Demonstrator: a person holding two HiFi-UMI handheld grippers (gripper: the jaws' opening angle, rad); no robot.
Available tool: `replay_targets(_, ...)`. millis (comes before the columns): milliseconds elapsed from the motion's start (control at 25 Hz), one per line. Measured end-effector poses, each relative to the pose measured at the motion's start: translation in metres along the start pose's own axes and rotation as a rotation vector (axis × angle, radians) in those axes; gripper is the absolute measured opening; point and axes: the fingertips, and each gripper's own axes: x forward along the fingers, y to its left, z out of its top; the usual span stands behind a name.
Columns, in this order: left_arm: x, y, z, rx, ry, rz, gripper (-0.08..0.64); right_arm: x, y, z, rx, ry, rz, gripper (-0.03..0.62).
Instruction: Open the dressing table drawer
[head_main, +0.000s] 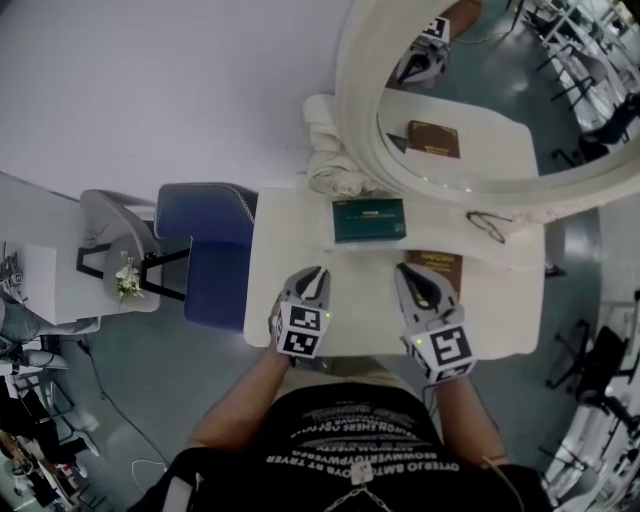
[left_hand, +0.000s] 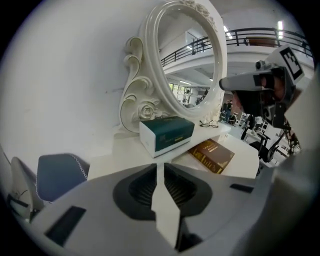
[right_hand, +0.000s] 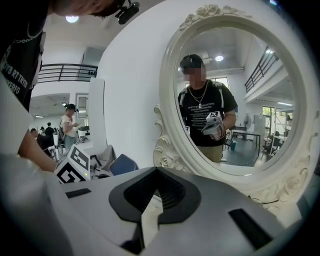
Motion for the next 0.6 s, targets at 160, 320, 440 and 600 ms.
replay_targets(160, 0.02, 0.006, -0.01, -0.022, 0.03, 0.019, 0.054, -0.001, -0.005, -0.001, -0.002, 0.004, 0.005, 0.002)
replay_targets(320, 0.038, 0.012, -0.022, -0.046, 0.055, 0.035, 0.077, -0.003, -0.01, -0.005, 0.0, 0.013, -0.002, 0.002)
replay_targets(440, 0.049, 0.014, -0.027, -0.07, 0.056, 0.047, 0.086, -0.005, -0.014, -0.008, 0.004, 0.017, -0.009, 0.002)
replay_targets(600, 0.061, 0.012, -0.037, -0.095, 0.099, 0.044, 0.107, -0.005, -0.016, -0.007, 0.001, 0.012, -0.01, 0.002)
